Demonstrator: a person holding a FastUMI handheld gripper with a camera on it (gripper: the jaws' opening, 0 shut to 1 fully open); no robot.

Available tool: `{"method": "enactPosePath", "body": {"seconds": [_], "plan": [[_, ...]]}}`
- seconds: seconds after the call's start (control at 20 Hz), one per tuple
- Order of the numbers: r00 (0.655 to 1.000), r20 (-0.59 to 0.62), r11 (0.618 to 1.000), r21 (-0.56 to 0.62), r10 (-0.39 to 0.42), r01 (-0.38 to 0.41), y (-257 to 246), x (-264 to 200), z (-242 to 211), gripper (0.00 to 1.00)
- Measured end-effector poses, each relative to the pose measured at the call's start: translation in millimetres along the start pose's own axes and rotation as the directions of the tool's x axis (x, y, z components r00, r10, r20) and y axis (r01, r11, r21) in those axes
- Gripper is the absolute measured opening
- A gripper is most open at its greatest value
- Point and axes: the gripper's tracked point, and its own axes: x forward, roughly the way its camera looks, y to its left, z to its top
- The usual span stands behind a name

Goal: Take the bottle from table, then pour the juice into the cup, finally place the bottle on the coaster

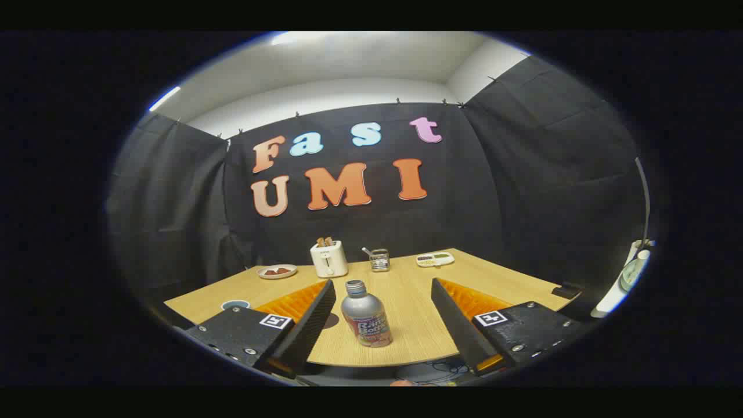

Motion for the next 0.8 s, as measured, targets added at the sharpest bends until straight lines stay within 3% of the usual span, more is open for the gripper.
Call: {"method": "enactPosePath", "body": {"seconds": [0.55, 0.8], "plan": [[0.999, -0.032, 1.000, 0.027, -0.015, 0.016, 3.6, -12.3, -28.2, 0.99], [0.999, -0.036, 0.999, -0.045, 0.021, -0.022, 14.3, 6.3, -25.6, 0.98]]}}
